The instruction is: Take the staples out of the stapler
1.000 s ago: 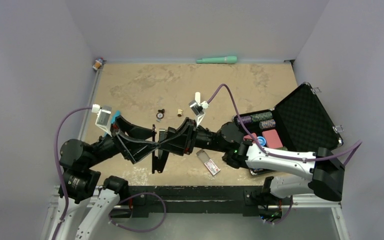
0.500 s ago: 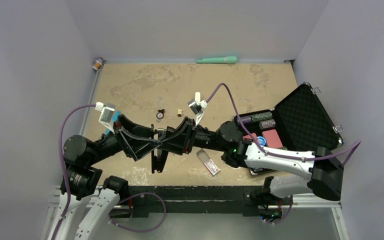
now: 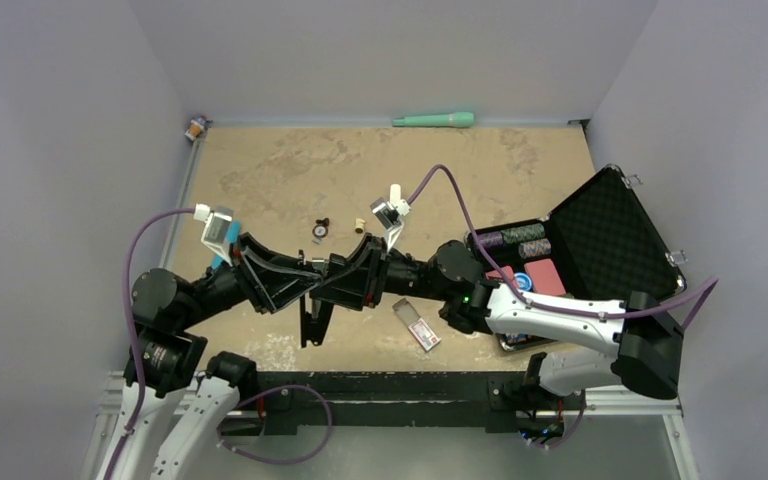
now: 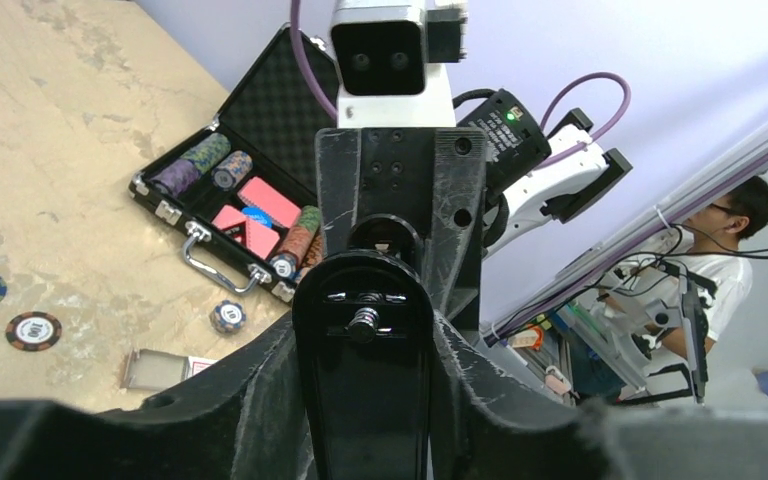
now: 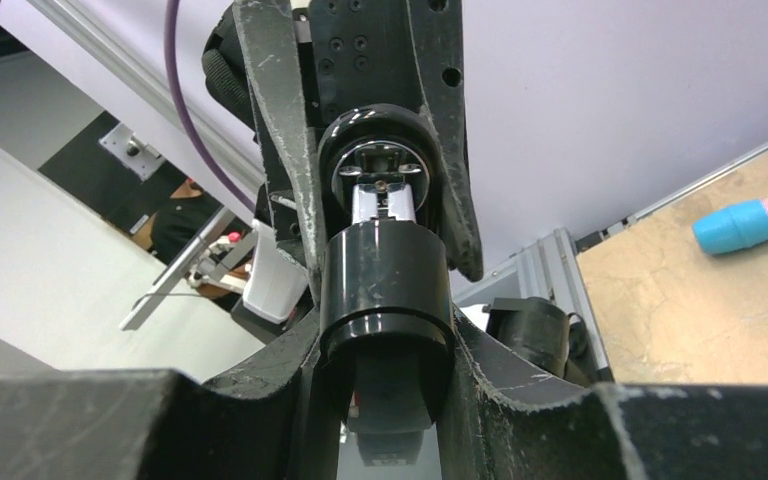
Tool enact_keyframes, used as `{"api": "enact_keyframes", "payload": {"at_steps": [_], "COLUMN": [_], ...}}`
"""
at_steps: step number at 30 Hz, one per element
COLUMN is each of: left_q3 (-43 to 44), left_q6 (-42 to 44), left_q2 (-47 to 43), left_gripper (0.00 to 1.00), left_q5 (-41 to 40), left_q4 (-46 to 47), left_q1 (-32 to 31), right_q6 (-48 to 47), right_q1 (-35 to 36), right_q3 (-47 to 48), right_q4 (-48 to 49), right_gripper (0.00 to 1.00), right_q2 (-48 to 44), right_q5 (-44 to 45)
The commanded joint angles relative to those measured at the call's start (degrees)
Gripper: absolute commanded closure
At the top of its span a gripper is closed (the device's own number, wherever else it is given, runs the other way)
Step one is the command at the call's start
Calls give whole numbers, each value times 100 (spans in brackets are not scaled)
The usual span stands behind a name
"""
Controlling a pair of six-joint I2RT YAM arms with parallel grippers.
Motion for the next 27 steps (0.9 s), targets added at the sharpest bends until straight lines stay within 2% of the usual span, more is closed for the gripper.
{"api": "enact_keyframes", "payload": {"at_steps": [1,4,5,8,9,11,12,13,15,19,27], "left_q3": [-41,0,32,86,106,155,175,214,280,274,236], "left_q6": [57,95,121,211,257,330,399,458,580,673,812], "left_q2": [16,1,-7,-66,-96,-128,-139,-140,-141,-155,-140], "left_gripper": [65,96,100,100,100,100,100,100,100,100,100], "left_q5": [47,19,-5,-103,-141,-191,-222,-272,-375,-547,-772], "left_q4": [248,140,73,-123,-212,-338,-434,-552,-770,-964,-1180], "left_q1": [31,31,31,31,31,31,31,31,31,31,31], "right_q6": [84,79,83,79,76,68,57,57,30,7,100], "right_q1": [32,36,38,38,37,31,37,38,37,31,37], "right_q3": [393,360,340,317,318,290,257,217,158,70,-232], "right_q4": [655,663,661,570,457,220,148,61,-112,-435,-1222], "right_gripper": [100,100,100,100,90,56,45,36,27,22,20], "right_q2": [-44,-43,-50,-43,-48,-101,-142,-187,-277,-387,-690], "right_q5": [-49,-28,-22,13,83,268,350,425,571,756,1414]}}
